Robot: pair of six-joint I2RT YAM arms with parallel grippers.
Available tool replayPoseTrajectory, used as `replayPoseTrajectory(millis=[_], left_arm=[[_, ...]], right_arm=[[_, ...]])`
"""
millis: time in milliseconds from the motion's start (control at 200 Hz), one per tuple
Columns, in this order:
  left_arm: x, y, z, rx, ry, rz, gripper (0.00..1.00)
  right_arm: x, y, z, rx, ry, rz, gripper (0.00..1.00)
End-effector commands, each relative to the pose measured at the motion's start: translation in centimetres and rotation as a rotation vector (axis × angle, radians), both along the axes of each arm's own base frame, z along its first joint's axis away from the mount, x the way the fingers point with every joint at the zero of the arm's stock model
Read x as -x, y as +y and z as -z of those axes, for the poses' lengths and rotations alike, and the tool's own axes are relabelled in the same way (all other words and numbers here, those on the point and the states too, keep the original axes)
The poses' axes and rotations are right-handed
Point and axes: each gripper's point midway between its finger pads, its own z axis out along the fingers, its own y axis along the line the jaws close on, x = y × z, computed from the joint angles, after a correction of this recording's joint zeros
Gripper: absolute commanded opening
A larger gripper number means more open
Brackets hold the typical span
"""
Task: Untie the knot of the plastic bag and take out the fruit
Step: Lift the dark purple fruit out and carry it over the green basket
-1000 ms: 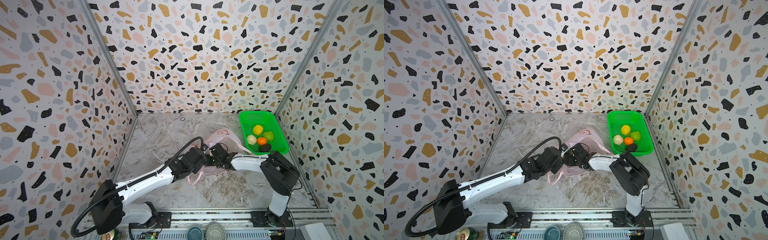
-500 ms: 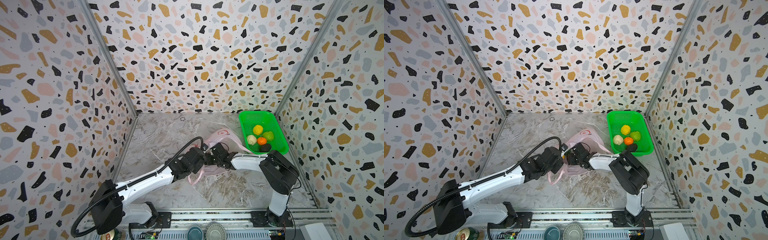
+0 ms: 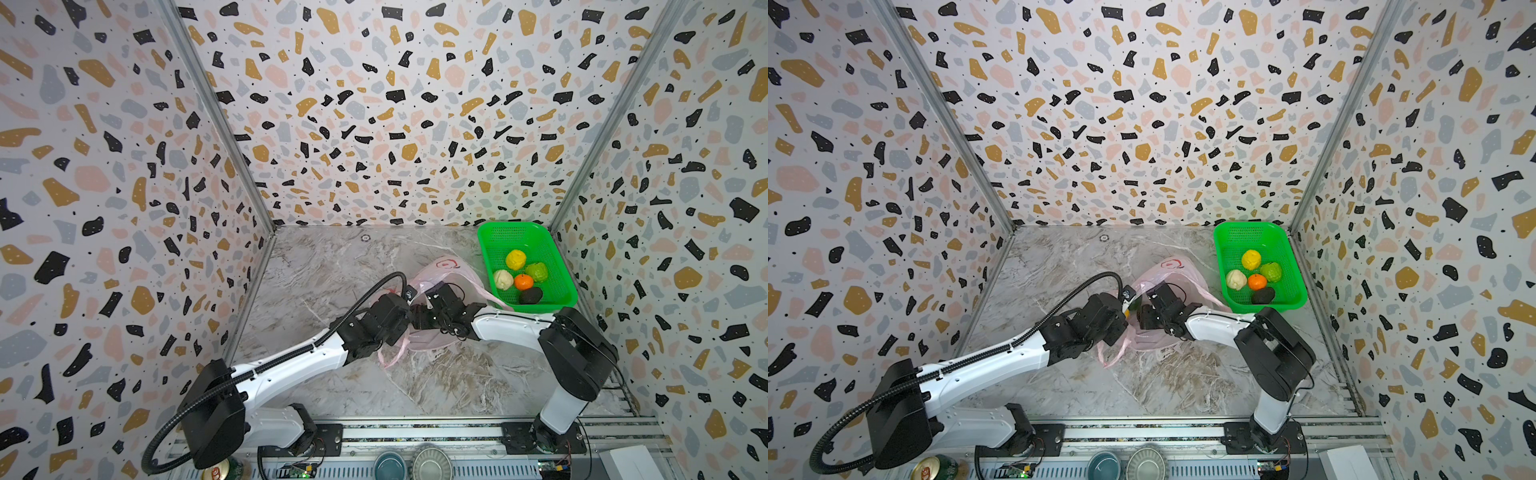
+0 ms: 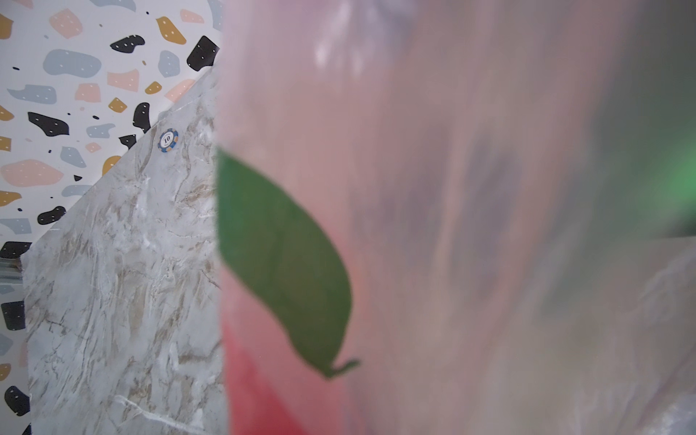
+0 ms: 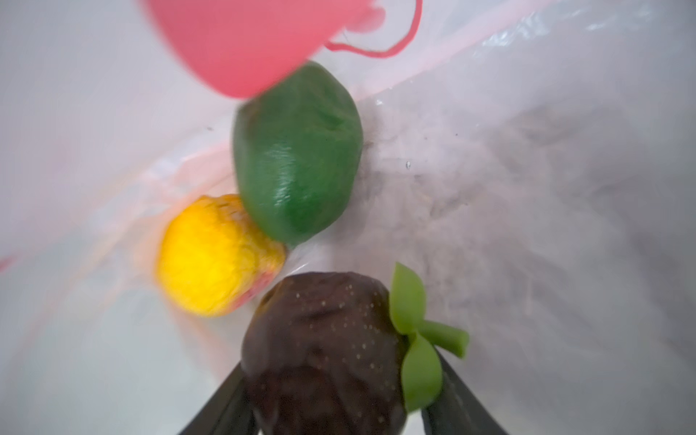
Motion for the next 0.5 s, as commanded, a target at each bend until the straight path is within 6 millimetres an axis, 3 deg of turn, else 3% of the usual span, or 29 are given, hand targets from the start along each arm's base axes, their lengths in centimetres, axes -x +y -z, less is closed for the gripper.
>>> replayPoseTrajectory(millis=[0,250,491], left_arm=[[-0.8,-0.5,-0.9,0.014,-0.039,-0.003,0.00],[-0.9,-0.5,-1.1,0.016,-0.047,-0.008,0.00],[-0.7,-0.3,-0.8,0.008,-0.040,-0.002,0.00]], right_arm=[[1.9,-1.1,-1.7,0.006,0.009,-0.025,0.46],[5.1,-2.7,-5.6,0.008,-0.001,-0.060,0.46],[6.3,-4.9,-13.3,-0.025,-0.084,-0.052,0.46]])
